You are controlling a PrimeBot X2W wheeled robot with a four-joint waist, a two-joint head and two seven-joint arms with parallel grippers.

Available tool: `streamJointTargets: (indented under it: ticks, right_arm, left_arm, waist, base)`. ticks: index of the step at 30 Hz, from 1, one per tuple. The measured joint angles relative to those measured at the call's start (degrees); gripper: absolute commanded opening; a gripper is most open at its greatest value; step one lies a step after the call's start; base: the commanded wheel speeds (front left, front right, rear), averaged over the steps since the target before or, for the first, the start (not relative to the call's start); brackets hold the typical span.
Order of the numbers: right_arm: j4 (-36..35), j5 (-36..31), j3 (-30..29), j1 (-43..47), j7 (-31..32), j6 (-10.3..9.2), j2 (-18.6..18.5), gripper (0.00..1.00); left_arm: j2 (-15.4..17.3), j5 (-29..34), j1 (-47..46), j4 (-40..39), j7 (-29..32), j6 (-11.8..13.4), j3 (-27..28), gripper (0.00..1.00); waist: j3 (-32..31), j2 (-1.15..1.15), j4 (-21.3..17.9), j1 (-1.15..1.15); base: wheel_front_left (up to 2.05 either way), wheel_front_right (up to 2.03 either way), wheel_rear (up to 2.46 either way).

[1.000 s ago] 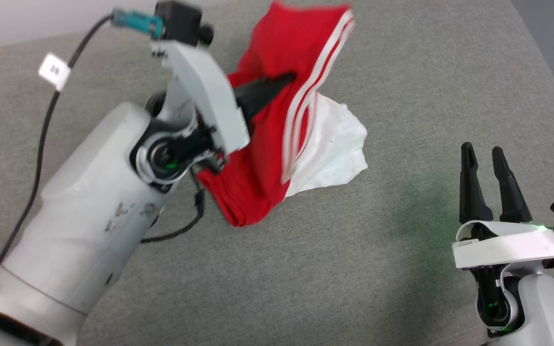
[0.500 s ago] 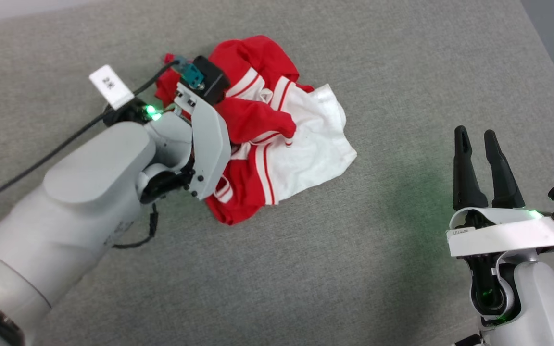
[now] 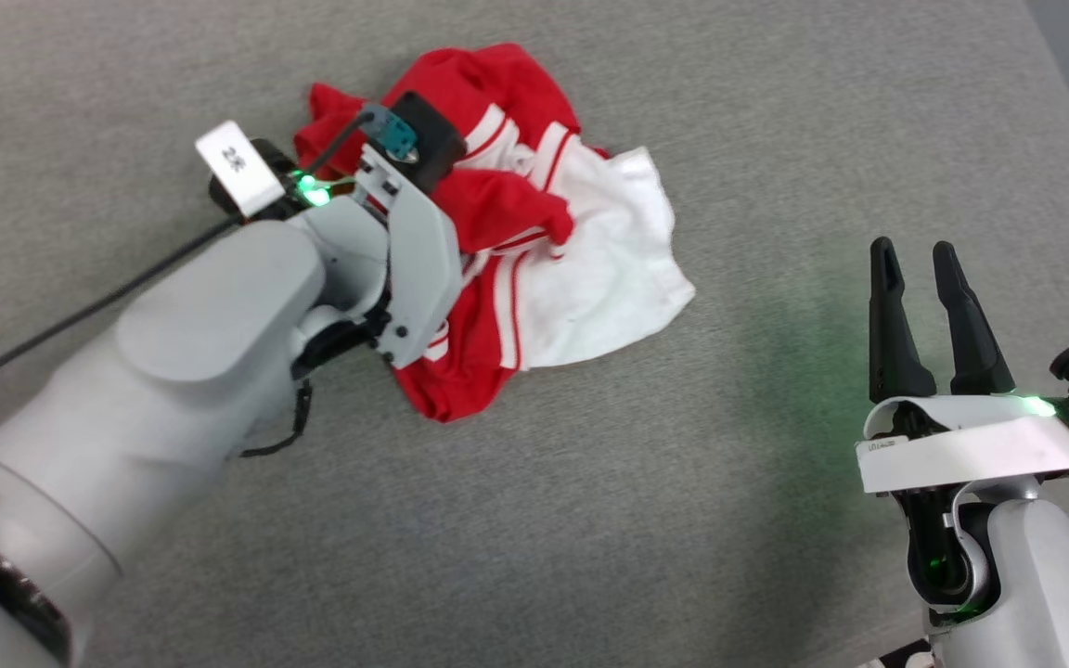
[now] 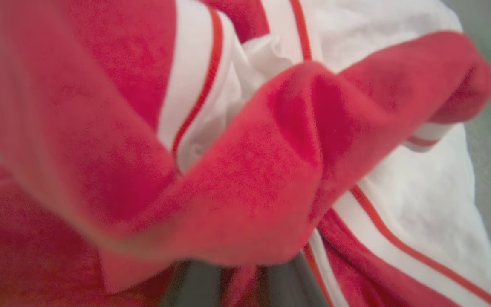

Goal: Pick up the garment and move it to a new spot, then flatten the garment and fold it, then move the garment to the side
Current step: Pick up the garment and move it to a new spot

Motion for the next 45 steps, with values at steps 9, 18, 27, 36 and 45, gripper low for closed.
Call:
streamJointTargets:
  ticks: [9,18,27,36,45]
  right_arm:
    - [1.4,-8.69,-2.0,1.32,0.01,0.0,0.09,1.0]
    - [2.66,-11.12,-3.54,3.89,0.01,0.0,-2.92,1.0]
    - [4.32,-11.58,-5.09,7.43,0.01,0.0,-6.49,1.0]
    - [4.39,-11.51,-7.19,11.31,0.01,0.0,-8.96,1.0]
    - [3.92,-11.06,-9.1,14.4,0.01,0.0,-9.84,1.0]
  left_arm:
    - [-2.98,-1.13,0.34,0.6,-14.74,0.69,-1.15,1.0]
    - [-1.74,-9.05,7.98,-3.21,-29.85,0.7,1.99,1.0]
    - [-0.34,-11.14,22.1,-1.58,-33.08,0.7,9.13,1.0]
    - [-2.63,3.23,39.92,-8.91,-33.23,2.2,34.17,1.0]
    - [-5.78,20.07,54.7,-17.62,-33.23,1.6,52.24,1.0]
  waist:
    - [-3.25,0.0,6.59,0.0]
    - [-8.94,0.0,14.69,0.0]
    - [-13.23,0.0,21.84,0.0]
    - [-16.68,0.0,26.86,0.0]
    - [-20.58,0.0,27.55,0.0]
  base:
    - [0.0,0.0,0.0]
    - [0.0,0.0,0.0]
    - [0.0,0.0,0.0]
    - [0.0,0.0,0.0]
    - [0.0,0.0,0.0]
